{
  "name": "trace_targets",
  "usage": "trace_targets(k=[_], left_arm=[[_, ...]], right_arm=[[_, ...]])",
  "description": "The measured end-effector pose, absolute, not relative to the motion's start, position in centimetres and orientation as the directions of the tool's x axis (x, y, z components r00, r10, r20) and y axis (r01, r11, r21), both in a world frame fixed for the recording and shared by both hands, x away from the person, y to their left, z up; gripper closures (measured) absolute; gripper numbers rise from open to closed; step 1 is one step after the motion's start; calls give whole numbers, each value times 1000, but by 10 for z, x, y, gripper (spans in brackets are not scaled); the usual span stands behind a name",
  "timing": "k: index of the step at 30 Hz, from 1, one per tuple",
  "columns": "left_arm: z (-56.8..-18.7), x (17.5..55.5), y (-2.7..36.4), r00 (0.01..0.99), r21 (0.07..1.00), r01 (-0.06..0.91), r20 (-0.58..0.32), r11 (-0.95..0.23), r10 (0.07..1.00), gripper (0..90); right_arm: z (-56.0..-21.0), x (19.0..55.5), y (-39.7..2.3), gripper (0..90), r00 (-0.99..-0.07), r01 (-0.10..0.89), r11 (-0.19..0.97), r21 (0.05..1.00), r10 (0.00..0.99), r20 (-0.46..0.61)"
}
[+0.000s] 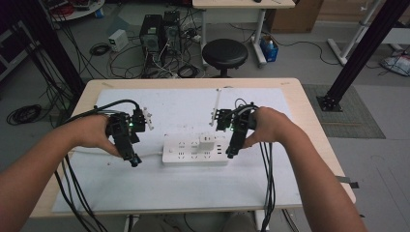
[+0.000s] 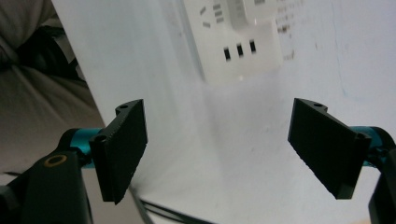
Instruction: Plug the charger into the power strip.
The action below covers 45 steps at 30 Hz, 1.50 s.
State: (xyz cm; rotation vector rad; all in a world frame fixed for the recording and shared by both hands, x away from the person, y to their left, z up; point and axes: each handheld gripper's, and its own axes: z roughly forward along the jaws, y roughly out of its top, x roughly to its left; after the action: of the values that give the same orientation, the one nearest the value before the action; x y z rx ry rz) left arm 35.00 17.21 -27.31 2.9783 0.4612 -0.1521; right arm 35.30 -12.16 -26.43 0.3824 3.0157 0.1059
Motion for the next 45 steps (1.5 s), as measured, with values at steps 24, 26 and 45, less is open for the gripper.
trace_targets(k=[24,26,45], left_arm=[[-243,336,163,956,95,289,-76,-953,282,211],[-244,334,163,957,98,288,-71,-953,282,211],[-240,330,163,958,103,286,-64,-953,281,210]], right_arm=[[-242,320,-170,120,-921,367,926,89,375,-104],[-242,319,-170,120,-923,360,928,90,369,-106],[-238,316,-167,120,-920,373,925,79,379,-98]])
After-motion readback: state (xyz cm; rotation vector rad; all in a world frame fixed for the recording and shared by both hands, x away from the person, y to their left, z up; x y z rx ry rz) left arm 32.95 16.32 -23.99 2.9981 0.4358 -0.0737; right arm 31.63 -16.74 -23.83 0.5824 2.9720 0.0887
